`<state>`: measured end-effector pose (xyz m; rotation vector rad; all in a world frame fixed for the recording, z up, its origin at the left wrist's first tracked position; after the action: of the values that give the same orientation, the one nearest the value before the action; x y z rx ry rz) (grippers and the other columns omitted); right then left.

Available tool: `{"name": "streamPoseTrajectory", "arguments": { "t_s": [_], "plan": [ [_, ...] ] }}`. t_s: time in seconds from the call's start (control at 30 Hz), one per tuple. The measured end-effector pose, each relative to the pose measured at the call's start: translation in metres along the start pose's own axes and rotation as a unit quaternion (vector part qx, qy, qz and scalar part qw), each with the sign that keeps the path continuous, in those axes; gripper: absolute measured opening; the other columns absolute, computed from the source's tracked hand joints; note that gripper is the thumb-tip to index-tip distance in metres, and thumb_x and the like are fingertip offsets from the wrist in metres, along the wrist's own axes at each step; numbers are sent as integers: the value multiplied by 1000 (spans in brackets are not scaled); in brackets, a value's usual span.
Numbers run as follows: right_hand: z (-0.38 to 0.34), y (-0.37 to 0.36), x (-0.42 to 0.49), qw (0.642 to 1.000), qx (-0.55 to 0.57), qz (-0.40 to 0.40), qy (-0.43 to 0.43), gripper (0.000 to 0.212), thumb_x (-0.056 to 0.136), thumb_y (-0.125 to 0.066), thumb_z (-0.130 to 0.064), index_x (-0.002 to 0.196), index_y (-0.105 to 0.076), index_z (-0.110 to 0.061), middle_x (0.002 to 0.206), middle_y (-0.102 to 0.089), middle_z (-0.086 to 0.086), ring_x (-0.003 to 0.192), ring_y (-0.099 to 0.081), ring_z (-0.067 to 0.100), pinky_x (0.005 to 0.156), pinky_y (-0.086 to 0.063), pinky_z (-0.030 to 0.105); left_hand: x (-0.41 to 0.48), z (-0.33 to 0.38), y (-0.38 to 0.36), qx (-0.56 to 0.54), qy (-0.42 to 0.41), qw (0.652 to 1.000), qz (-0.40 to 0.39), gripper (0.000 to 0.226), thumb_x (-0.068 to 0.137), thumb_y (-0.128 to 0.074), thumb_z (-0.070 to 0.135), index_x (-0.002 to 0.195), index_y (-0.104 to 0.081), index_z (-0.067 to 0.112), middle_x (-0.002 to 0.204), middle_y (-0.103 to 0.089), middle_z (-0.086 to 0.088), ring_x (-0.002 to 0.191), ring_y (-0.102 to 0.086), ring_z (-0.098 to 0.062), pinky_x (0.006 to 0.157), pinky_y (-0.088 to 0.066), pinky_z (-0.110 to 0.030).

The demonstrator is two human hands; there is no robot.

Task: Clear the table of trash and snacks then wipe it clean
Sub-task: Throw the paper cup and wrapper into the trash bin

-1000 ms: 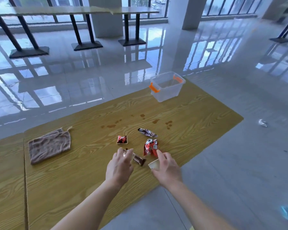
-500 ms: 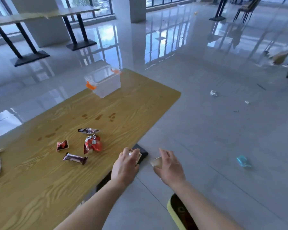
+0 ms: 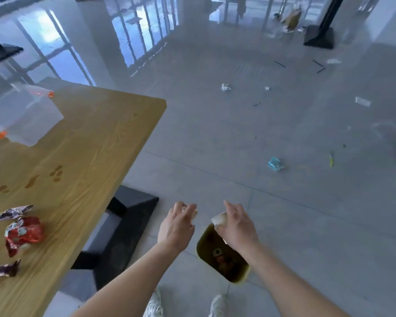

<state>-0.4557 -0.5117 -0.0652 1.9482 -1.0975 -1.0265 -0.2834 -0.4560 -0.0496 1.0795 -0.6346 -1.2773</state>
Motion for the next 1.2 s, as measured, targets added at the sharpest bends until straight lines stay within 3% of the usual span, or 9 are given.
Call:
{"name": "streamPoseTrajectory", "arguments": {
  "t_s": [0.17, 0.3, 0.53, 0.63, 0.97, 1.07, 1.2],
  "plan": [
    [62, -34, -6, 996, 28, -10, -89, 75, 84, -71, -40, 147, -33, -23, 133, -46, 8, 110, -58, 30, 90, -47, 35, 22, 4, -61, -10, -35, 997, -66, 51, 90, -59, 20, 136, -42, 35, 136, -43, 0, 117, -49, -23, 87, -48, -31],
    [116, -89, -4, 988, 33, -40, -144, 80, 83, -72, -41, 150, -31, -24, 137, -45, 8, 118, -56, 30, 95, -46, 35, 32, -9, -140, 2, -66, 988, -140, 56, 89, -64, 24, 137, -40, 40, 136, -41, 4, 116, -51, -21, 89, -54, -34],
    [203, -203, 16, 971, 58, -84, -218, 79, 84, -65, -40, 152, -27, -22, 140, -42, 7, 120, -56, 29, 93, -47, 35, 49, -35, -276, 10, -84, 976, -202, 62, 84, -68, 17, 138, -44, 35, 136, -41, 2, 117, -48, -25, 96, -44, -34],
    [232, -244, 32, 968, 59, -80, -231, 74, 88, -60, -40, 152, -27, -23, 140, -43, 7, 117, -57, 29, 90, -48, 36, 56, -46, -329, 29, -98, 966, -236, 64, 84, -68, 18, 140, -41, 34, 132, -42, 3, 114, -51, -23, 93, -47, -35],
    [292, -347, 86, 975, 20, -69, -211, 69, 94, -64, -41, 150, -29, -23, 139, -44, 6, 116, -57, 25, 99, -50, 32, 80, -83, -451, 106, -58, 962, -246, 57, 86, -69, 27, 136, -42, 33, 122, -47, 1, 97, -54, -17, 73, -55, -28],
    [300, -364, 95, 974, 21, -64, -215, 67, 95, -61, -40, 151, -28, -24, 142, -43, 6, 119, -56, 26, 101, -49, 34, 84, -89, -470, 119, -60, 961, -242, 56, 88, -68, 29, 137, -40, 32, 126, -46, -1, 97, -53, -16, 68, -48, -22],
    [306, -375, 100, 972, 31, -61, -224, 69, 97, -58, -43, 153, -23, -23, 149, -38, 10, 123, -55, 29, 104, -48, 36, 88, -91, -481, 123, -66, 964, -228, 63, 90, -66, 29, 143, -33, 31, 136, -42, -4, 103, -53, -19, 74, -48, -25]
  ]
}}
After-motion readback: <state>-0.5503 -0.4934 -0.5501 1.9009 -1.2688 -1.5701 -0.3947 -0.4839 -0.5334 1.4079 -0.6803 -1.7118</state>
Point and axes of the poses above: each hand's wrist, its own x-axis towards the middle knuckle, its own y-axis out of the back of the hand, z = x × y, the point moved 5 cm from there along x, towards the middle knuckle
